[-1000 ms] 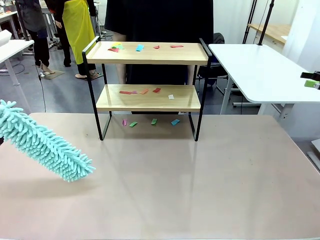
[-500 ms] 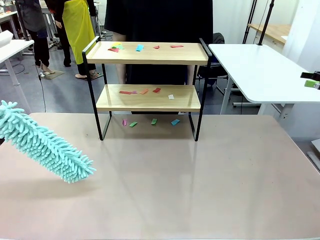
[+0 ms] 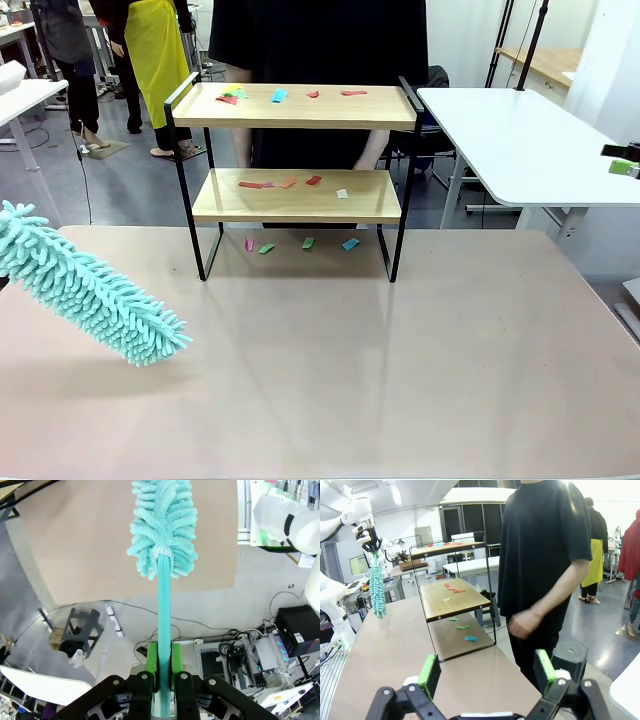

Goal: Clean the shelf.
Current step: Clean the specific section of the Shelf indicated by the human with the Duster.

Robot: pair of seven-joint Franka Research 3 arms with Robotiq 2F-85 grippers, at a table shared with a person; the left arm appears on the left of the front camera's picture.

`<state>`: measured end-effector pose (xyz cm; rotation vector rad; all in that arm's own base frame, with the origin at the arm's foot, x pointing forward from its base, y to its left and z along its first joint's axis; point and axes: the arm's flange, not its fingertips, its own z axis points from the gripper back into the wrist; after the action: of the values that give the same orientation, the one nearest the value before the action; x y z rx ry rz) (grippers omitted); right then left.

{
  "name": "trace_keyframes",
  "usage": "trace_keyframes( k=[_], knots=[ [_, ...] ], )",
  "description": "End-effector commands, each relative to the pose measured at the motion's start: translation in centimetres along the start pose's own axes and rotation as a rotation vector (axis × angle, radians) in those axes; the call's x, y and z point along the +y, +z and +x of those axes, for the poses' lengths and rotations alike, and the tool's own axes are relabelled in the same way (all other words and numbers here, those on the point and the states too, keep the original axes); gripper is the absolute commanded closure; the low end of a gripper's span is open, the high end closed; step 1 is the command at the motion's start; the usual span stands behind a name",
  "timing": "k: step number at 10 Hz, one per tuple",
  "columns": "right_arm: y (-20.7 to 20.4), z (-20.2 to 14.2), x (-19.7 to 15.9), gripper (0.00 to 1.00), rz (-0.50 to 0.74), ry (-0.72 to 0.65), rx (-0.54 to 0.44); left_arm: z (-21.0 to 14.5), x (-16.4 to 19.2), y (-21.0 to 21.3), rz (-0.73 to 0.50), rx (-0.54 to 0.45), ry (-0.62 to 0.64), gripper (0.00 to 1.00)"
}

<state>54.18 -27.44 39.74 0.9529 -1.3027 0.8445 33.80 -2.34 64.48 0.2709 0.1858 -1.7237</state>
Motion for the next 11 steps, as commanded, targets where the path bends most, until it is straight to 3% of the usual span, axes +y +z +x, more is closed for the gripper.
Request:
trace_keyframes(
  k=[1, 11],
  knots=[
    [-0.24, 0.38, 0.03, 0.0, 0.003, 0.007, -0.001, -0.37, -0.07, 0.26, -0.001, 0.003, -0.009, 0.87],
    [-0.24, 0.38, 0.03, 0.0, 0.003, 0.007, -0.001, -0.37, -0.07, 0.26, -0.001, 0.003, -0.009, 0.87]
  ],
)
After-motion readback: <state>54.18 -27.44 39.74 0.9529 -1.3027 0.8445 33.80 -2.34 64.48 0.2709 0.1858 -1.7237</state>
